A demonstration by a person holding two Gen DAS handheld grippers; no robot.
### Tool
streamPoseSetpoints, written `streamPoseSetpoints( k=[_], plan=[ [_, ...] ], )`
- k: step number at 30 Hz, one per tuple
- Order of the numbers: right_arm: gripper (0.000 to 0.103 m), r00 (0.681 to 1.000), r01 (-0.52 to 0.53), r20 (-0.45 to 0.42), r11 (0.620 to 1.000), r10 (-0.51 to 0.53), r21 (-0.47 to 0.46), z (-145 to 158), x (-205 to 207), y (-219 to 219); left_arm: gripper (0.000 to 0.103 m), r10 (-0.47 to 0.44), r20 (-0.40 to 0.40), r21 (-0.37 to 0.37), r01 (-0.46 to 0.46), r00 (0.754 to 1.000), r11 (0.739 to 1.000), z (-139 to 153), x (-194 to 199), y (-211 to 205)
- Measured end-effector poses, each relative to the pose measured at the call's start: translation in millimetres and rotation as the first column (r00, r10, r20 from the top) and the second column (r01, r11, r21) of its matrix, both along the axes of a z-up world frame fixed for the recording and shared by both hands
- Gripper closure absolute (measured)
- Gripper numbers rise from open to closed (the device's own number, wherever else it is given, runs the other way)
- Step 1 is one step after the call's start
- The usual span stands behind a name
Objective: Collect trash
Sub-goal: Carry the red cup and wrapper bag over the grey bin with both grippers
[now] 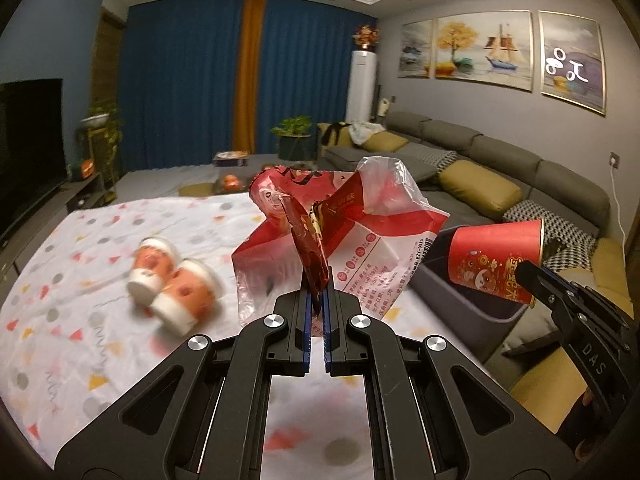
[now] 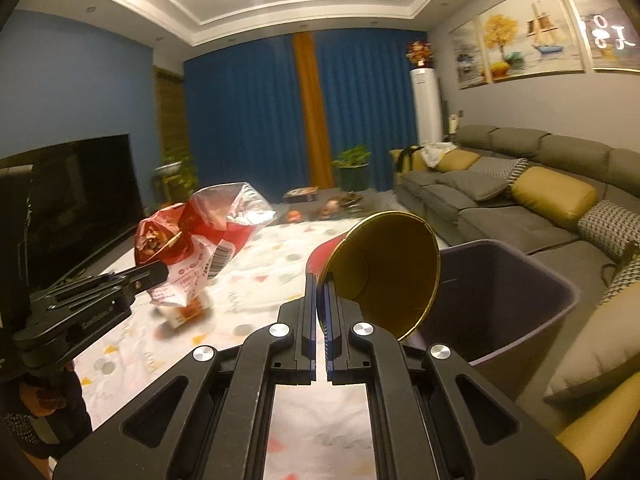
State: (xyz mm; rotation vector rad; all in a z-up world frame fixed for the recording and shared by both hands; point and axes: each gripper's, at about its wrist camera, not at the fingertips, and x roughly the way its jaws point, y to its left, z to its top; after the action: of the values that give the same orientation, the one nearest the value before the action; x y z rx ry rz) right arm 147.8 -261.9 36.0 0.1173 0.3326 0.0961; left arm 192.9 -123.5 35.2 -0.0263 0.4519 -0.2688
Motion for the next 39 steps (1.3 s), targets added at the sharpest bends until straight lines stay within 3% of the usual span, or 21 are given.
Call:
streamPoseSetpoints(
  k=[8,17,28,39],
  plan=[
    [0.099,0.991,0.135,0.020,0.991,-0.134,-0.023,2,14,-40,0.100,-0.077,0.016,0.000,0.077,0.997,0.997,2,22,-56],
    [0.099,0.976,0.217,0.012,0.976,-0.217,-0.033,-8,35,-75,0.100,-0.146,0.008,-0.002,0.146,0.989,0.989,-9,51,-109],
    [0.099,0.970,0.241,-0.031,0.970,-0.242,-0.034,-27,50,-89,0.099,-0.217,-0.005,0.009,0.217,0.976,0.976,-26,77,-155],
    [0.099,0.967,0.240,-0.074,0.970,-0.242,-0.039,-34,68,-102,0.099,-0.258,-0.049,0.000,0.258,0.965,0.966,-39,92,-171]
  ],
)
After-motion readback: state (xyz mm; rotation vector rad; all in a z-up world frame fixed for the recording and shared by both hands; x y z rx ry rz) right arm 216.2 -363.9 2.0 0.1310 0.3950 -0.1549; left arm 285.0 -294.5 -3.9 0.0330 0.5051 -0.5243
